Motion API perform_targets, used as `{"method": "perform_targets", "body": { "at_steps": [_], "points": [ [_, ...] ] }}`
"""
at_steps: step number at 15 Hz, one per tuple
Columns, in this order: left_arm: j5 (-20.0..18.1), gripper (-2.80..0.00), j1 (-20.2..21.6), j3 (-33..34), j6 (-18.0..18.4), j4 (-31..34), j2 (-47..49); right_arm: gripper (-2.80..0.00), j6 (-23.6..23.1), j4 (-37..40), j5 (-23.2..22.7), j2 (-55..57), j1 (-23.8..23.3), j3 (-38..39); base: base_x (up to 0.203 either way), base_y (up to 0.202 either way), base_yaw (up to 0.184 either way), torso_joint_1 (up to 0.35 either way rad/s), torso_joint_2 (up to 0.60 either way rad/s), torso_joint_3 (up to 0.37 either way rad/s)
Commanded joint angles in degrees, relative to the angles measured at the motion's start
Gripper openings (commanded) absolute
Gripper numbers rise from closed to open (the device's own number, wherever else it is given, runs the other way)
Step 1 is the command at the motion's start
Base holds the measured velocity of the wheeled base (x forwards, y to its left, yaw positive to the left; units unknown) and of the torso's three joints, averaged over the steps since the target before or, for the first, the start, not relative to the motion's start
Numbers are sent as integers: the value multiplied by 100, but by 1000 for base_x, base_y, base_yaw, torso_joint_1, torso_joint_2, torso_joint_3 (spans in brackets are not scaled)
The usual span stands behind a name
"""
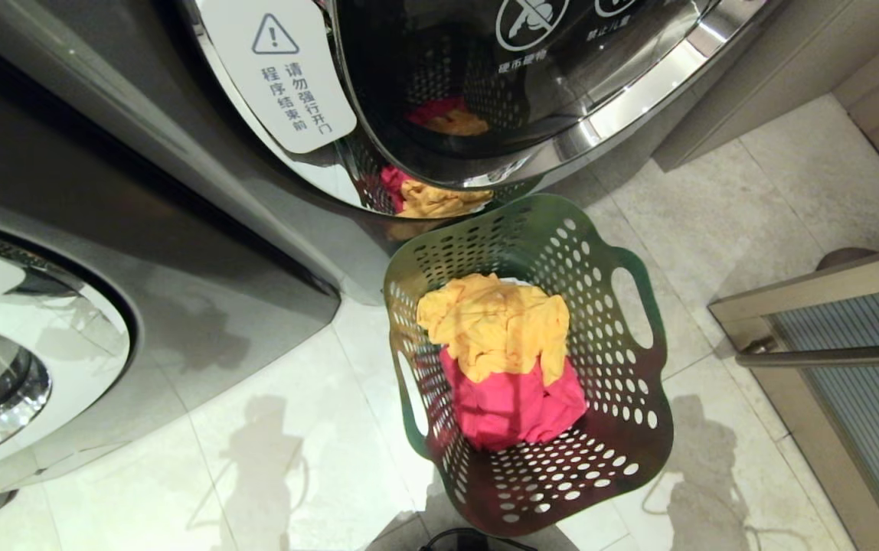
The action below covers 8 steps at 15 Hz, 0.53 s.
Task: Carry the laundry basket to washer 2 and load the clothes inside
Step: Open the lid of the washing machine
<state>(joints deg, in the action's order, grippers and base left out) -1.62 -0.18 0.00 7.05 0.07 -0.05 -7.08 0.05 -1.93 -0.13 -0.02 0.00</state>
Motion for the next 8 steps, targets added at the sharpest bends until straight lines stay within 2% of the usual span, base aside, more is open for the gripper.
{"method": "perform_targets", "body": {
  "at_steps": [1, 8],
  "points": [
    [-10, -280, 1, 0, 21, -7, 5, -280, -12, 4, -1, 13, -6, 0, 0, 0, 0, 2, 6, 192],
    [-14, -280, 1, 0, 16, -7, 5, -280, 93, 4, 34, 13, 2, 0, 0, 0, 0, 3, 4, 201]
  ]
}}
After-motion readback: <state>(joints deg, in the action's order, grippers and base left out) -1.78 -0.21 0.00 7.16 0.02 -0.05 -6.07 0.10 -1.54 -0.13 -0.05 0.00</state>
